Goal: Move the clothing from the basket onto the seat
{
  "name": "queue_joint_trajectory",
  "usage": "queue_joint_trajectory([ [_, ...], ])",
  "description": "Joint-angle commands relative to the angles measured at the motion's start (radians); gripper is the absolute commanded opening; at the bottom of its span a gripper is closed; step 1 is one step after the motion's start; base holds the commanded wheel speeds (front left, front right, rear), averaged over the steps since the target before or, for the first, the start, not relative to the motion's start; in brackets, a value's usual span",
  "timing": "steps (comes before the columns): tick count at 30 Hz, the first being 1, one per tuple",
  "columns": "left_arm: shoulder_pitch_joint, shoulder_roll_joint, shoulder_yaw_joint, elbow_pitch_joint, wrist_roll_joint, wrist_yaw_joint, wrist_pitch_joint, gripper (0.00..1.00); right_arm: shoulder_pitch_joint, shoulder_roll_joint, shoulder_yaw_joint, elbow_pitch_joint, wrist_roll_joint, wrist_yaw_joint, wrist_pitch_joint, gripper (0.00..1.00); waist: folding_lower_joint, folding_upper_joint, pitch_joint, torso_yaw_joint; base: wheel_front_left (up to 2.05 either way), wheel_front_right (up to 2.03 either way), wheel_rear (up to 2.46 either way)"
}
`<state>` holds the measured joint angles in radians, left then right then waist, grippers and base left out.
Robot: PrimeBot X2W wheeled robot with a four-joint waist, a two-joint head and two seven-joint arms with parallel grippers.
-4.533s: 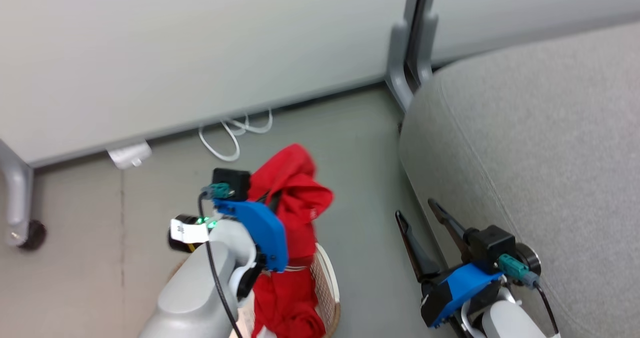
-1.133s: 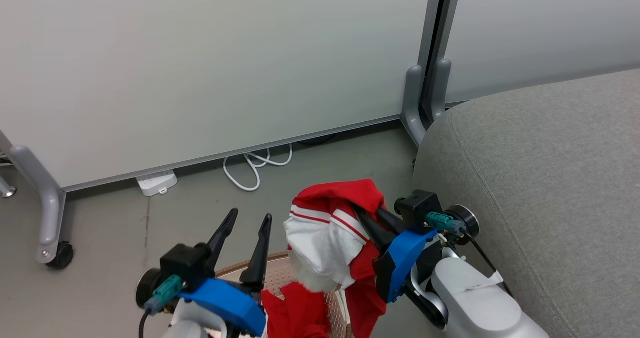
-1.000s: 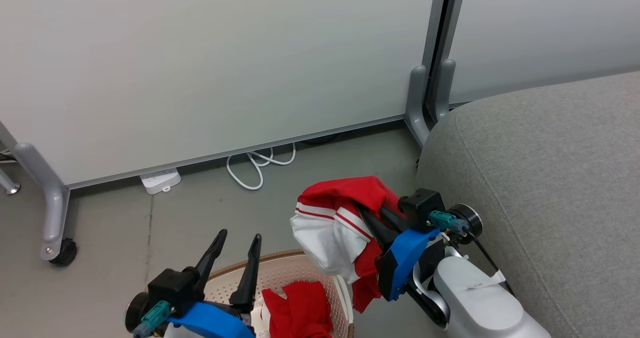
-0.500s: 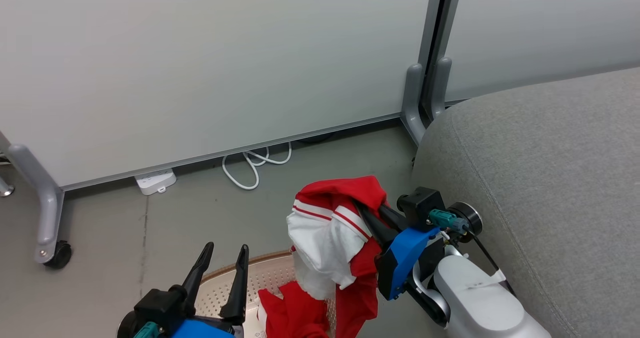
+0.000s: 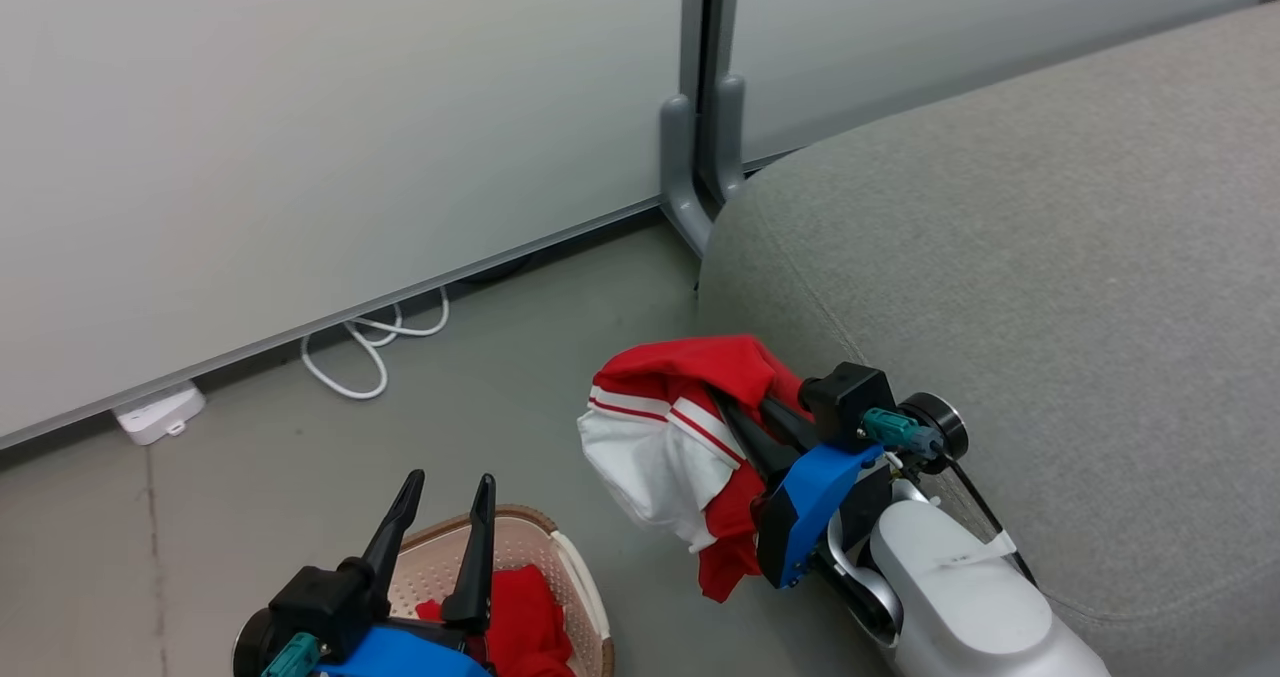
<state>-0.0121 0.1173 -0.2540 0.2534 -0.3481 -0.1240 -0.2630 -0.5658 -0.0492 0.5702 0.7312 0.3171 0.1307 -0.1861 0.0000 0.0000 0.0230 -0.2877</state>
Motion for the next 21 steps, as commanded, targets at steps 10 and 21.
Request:
queue_joint_trajectory([
  [10,-0.041,0.000,0.005,-0.008,0.027,-0.008,-0.003,1.00,-0.023,-0.002,-0.013,-0.016,0.003,0.000,-0.013,0.00,0.0000,0.0000,0.059,-0.197,0.00,0.00,0.00],
  [21,-0.099,0.023,-0.047,0.019,0.015,-0.009,-0.003,1.00,-0.003,-0.001,-0.058,-0.022,-0.004,0.000,-0.031,0.00,0.0000,0.0000,0.099,-0.241,0.00,0.00,0.00],
])
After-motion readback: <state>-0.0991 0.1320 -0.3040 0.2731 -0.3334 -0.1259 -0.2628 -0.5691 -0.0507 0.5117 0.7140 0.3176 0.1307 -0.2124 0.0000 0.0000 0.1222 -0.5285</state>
